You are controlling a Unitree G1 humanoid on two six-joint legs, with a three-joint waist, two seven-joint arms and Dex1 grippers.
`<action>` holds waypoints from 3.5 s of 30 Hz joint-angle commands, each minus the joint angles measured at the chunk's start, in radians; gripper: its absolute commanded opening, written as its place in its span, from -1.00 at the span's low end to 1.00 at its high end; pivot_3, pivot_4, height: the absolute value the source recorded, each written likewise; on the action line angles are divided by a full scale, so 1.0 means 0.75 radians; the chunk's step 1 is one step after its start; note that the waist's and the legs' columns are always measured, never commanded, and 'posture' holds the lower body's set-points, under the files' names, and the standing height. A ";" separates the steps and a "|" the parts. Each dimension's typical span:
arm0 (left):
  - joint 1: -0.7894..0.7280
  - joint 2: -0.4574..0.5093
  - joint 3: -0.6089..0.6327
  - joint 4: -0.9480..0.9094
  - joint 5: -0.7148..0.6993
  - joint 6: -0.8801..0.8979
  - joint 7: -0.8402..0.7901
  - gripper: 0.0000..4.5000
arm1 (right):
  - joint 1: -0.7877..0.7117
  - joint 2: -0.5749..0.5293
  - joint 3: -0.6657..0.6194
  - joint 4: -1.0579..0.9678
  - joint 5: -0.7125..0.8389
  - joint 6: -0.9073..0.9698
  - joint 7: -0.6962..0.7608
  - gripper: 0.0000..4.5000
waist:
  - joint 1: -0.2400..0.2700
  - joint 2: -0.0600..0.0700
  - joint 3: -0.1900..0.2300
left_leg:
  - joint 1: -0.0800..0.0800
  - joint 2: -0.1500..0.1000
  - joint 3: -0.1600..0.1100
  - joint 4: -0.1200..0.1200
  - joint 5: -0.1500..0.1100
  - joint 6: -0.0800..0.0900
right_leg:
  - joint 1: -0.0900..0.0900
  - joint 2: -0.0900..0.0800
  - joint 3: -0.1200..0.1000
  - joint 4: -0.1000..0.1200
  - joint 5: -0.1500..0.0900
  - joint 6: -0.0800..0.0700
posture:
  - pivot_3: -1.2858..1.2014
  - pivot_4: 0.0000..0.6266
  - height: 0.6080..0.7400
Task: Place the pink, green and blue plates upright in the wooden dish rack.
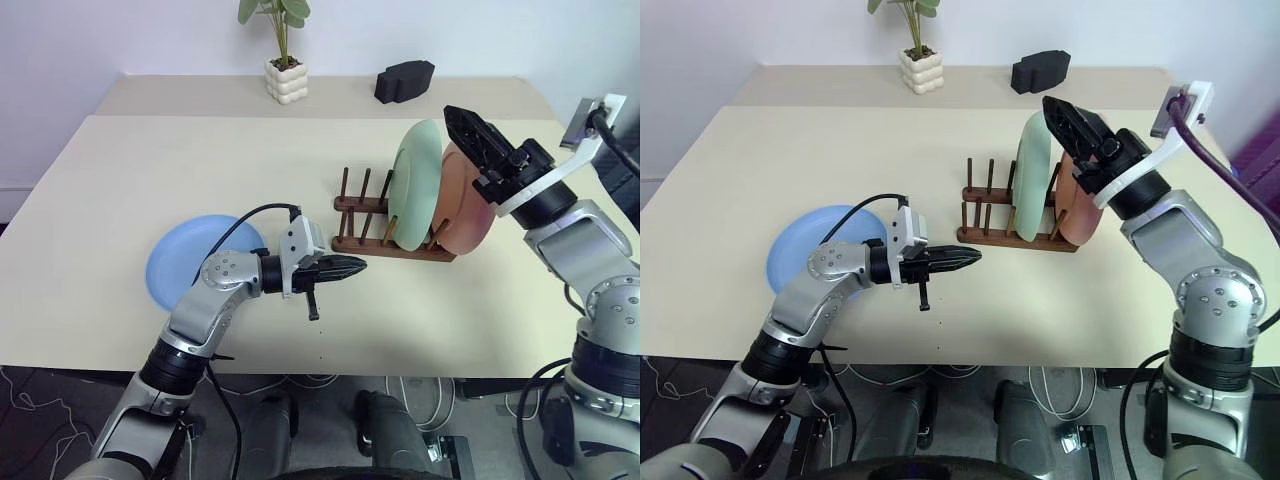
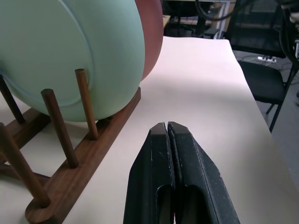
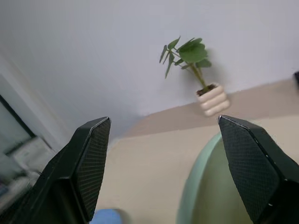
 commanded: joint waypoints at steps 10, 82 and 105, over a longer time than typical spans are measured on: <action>-0.061 0.288 0.487 0.049 0.007 0.126 0.283 0.97 | -0.026 -0.431 0.441 -0.321 -0.802 -0.157 0.703 0.68 | -0.028 -0.002 0.002 | 0.000 0.002 -0.001 -0.002 0.000 0.000 | -0.002 0.001 -0.001 0.000 -0.003 0.005 | 0.03 -0.52 1.00; -0.643 0.160 0.594 -0.297 -0.177 0.749 0.933 -1.00 | -0.337 0.153 0.960 0.266 -2.288 -0.861 0.725 0.44 | -0.034 -0.018 0.009 | 0.000 -0.001 -0.003 -0.003 0.003 -0.005 | -0.003 0.000 -0.002 0.003 0.004 0.006 | 0.03 -0.52 1.00; -0.612 0.108 0.904 -0.175 -0.287 0.541 0.986 0.98 | -0.351 0.196 0.907 0.307 -2.464 -1.048 0.612 -1.00 | -0.039 -0.018 0.009 | 0.001 0.000 -0.003 -0.003 0.004 -0.008 | -0.004 0.001 -0.002 0.005 0.004 0.006 | 0.03 -0.52 1.00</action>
